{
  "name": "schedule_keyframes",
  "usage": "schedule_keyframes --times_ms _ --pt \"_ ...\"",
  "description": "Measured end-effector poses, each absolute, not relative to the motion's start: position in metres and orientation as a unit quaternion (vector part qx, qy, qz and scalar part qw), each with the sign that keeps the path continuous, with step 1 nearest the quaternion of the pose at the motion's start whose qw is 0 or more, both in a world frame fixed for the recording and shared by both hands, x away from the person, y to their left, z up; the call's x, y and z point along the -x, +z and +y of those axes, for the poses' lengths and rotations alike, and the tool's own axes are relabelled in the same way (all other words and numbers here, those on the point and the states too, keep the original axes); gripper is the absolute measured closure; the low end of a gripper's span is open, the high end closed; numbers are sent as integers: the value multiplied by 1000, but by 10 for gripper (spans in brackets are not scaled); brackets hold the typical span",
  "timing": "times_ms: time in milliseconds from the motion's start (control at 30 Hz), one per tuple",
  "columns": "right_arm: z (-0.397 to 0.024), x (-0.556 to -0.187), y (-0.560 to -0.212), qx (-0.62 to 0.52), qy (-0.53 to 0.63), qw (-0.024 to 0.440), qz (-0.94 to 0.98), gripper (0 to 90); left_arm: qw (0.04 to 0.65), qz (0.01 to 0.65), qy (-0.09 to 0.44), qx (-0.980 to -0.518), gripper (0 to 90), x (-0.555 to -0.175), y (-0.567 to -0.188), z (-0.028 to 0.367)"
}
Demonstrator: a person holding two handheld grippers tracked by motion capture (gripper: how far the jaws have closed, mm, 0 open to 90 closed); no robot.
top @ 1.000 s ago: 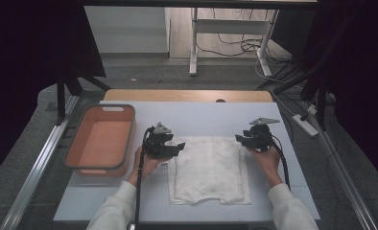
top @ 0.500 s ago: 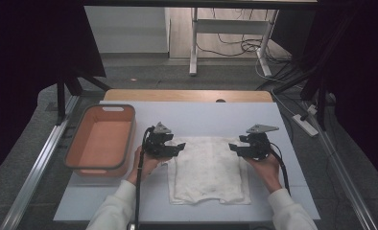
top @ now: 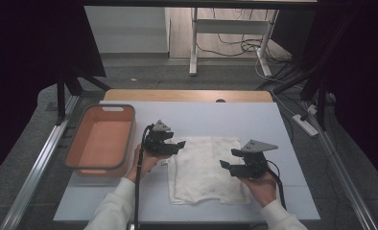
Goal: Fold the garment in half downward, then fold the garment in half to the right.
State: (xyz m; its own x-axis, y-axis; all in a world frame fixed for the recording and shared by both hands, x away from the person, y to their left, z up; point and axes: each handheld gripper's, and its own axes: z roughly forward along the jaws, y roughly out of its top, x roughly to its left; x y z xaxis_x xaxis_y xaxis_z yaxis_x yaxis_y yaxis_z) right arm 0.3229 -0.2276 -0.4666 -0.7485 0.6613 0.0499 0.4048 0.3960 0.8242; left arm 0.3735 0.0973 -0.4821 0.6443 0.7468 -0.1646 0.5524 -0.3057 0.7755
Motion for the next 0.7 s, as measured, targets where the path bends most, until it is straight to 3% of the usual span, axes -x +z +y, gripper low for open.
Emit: schedule_keyframes --times_ms 700 --pt "-144 -291 -484 -246 434 82 863 332 432 414 121 -792 340 -380 -478 106"
